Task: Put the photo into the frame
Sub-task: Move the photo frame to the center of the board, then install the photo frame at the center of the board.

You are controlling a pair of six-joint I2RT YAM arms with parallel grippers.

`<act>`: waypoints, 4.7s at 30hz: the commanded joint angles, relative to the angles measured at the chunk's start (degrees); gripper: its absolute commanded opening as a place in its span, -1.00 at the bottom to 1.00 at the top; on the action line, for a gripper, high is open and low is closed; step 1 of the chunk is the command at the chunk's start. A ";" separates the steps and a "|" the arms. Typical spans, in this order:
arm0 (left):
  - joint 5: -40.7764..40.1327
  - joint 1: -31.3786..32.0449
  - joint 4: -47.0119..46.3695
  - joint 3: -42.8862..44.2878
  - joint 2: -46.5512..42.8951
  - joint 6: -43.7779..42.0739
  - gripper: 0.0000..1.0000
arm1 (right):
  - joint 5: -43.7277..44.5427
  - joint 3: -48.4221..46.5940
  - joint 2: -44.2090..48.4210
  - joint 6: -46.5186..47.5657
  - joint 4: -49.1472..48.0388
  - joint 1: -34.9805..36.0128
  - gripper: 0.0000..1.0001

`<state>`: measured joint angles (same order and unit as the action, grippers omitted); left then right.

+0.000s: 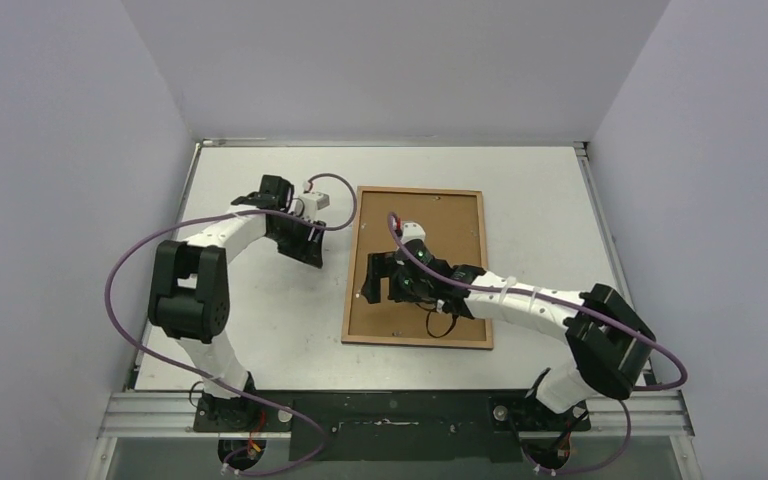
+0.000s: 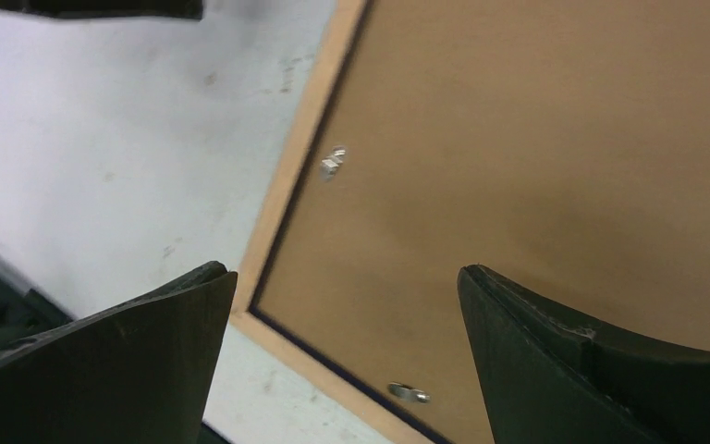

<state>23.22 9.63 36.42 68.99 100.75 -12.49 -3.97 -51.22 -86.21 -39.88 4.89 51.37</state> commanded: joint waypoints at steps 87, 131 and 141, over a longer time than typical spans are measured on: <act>16.14 -6.59 8.73 5.47 9.35 -0.25 0.05 | -5.38 -8.35 -20.62 -9.53 -25.44 7.58 0.92; 25.26 -6.37 11.64 6.03 11.41 -2.13 -0.53 | -7.06 -11.18 -26.46 -11.09 -26.65 7.60 0.96; 23.13 -6.11 8.59 5.80 14.40 -0.56 -0.50 | -7.55 -11.88 -27.24 -10.99 -26.21 7.43 0.95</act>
<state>45.28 3.62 46.63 73.01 114.24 -12.88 -10.98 -61.39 -112.27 -50.72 -21.34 58.59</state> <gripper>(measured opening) 0.251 0.977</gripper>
